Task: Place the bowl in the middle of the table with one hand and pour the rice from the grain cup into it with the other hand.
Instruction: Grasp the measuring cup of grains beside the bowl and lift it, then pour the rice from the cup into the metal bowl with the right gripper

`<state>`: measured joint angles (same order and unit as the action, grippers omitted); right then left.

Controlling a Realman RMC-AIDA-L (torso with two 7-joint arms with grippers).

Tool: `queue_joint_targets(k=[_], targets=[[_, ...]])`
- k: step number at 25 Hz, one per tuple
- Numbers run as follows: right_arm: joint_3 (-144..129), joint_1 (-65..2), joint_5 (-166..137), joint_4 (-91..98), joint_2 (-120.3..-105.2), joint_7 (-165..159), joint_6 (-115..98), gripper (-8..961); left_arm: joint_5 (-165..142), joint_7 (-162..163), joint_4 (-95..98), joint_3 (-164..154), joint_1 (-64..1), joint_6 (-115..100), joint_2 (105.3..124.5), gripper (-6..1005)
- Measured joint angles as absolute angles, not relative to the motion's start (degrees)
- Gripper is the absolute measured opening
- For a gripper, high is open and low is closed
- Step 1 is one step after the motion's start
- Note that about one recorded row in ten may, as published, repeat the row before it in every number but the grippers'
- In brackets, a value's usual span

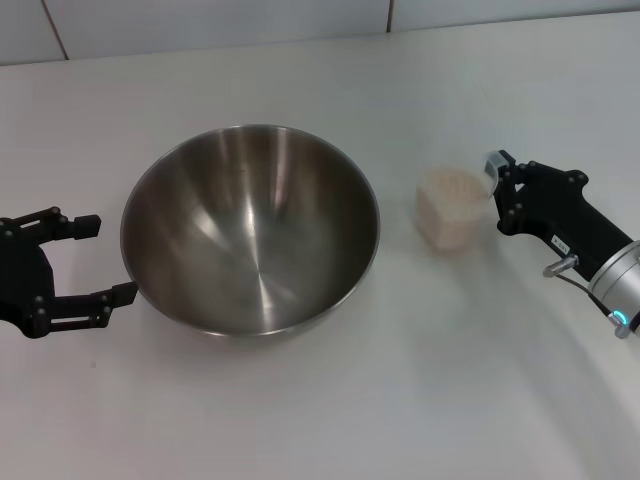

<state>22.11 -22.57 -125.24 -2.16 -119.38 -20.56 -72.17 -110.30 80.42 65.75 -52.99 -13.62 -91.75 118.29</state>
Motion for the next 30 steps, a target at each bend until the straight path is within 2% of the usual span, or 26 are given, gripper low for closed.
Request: queue_joint_targets(k=[9,16,21,25,30], targets=[[27.5,-21.4,-125.2,-5.0,-119.4,-10.9,-87.2,14,-110.3,80.4,65.7,-53.0,-13.6,-91.8,118.36,872],[27.0,-26.0,-125.7,-10.0,-119.45,3.9,-87.6,12,-110.3,80.4,65.7,-53.0,-13.5,-91.8,118.39,872],[25.3,-26.6,-126.7,-18.3,-119.5,30.4,-82.9,11,-110.3,80.4,65.7,-53.0,-13.4,-91.8,118.39,872],[23.7,-26.0,-127.0,-25.4,-119.83,65.1,-75.5,12,-111.5,80.4,65.7,-52.9,-13.6,-91.8,118.43,872],[23.0,-25.9,-128.5,-27.5,-119.84,82.9,-74.3,13,-111.7,80.4,65.7,-52.9,-13.8,-91.6,118.39,873]])
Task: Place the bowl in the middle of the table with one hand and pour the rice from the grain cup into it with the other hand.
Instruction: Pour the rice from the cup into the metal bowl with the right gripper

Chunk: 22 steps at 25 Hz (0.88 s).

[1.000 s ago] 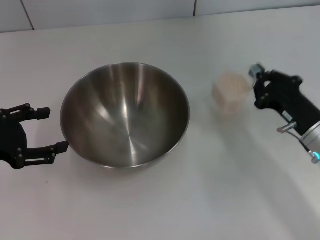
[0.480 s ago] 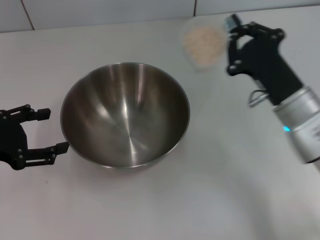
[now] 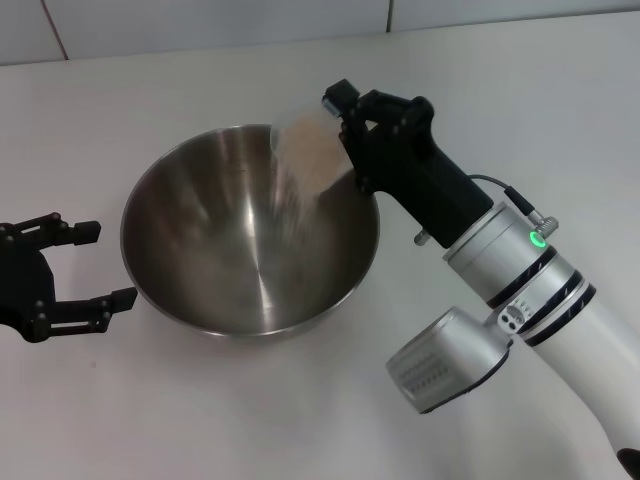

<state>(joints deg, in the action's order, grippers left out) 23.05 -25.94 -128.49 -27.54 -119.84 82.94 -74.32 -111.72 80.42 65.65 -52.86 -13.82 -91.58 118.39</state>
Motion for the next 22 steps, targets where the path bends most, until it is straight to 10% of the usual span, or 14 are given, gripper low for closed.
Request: queue_joint_targets(k=[22], targets=[[19.6,-26.2,-133.2,-29.0,-119.88,125.6,-74.4,14,-111.8,80.4,65.1,-52.9,-14.5,-91.6,118.3,871]])
